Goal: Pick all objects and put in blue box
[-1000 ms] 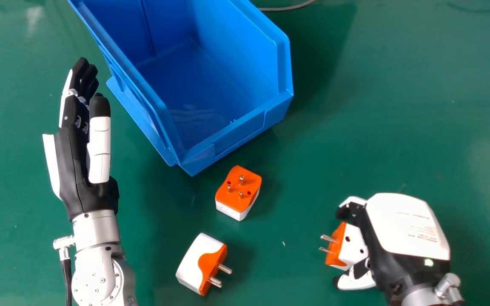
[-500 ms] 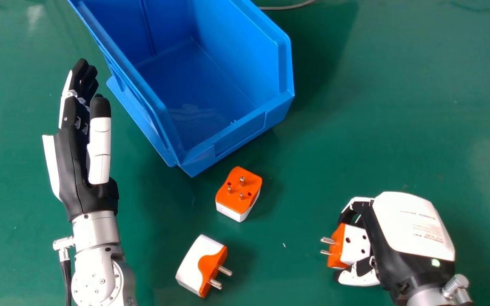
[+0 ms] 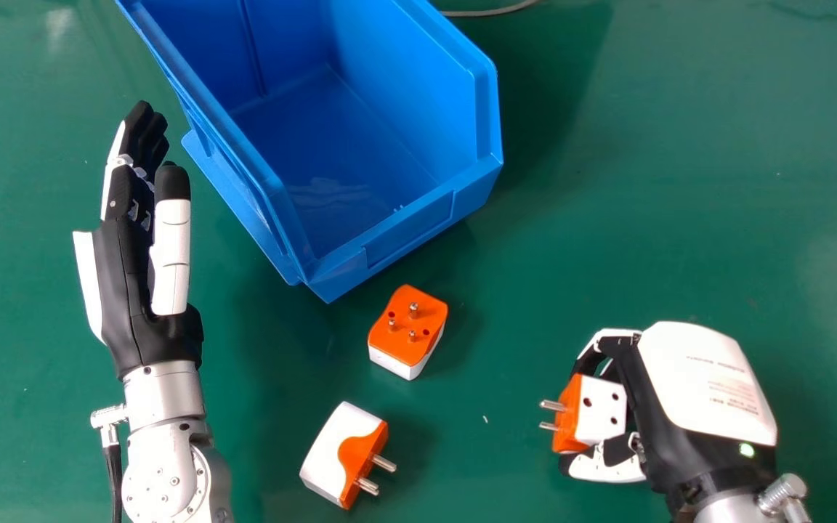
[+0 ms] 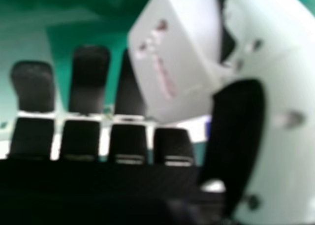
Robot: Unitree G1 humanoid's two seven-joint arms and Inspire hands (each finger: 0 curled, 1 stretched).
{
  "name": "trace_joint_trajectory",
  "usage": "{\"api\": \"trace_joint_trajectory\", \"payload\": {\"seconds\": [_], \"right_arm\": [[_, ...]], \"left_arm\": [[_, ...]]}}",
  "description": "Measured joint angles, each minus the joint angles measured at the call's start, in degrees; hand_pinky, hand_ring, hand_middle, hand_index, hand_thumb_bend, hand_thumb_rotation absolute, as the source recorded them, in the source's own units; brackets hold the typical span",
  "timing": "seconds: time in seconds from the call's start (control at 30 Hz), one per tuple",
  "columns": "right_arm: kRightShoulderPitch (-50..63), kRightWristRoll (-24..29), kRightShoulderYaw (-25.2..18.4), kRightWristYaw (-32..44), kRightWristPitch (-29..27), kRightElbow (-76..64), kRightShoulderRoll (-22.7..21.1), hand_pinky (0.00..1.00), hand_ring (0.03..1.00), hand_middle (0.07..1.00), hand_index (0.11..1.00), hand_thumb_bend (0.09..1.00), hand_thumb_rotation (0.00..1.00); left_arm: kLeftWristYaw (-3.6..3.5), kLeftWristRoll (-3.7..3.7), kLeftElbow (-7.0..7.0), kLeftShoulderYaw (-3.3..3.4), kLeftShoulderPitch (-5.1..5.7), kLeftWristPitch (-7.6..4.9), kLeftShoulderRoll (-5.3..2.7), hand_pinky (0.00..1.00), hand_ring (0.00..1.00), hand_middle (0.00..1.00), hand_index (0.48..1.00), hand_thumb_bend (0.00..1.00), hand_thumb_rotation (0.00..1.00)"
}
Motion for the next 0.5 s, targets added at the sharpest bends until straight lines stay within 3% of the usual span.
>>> {"api": "trace_joint_trajectory", "payload": {"seconds": [0.5], "right_arm": [[-1.1, 6.1, -0.2, -17.2, -11.1, 4.0, 1.9, 0.27, 0.359, 0.46, 0.536, 0.509, 0.0]], "left_arm": [[0.14, 0.04, 0.19, -0.02, -0.01, -0.02, -0.04, 0.93, 0.93, 0.91, 0.877, 0.79, 0.8]]}}
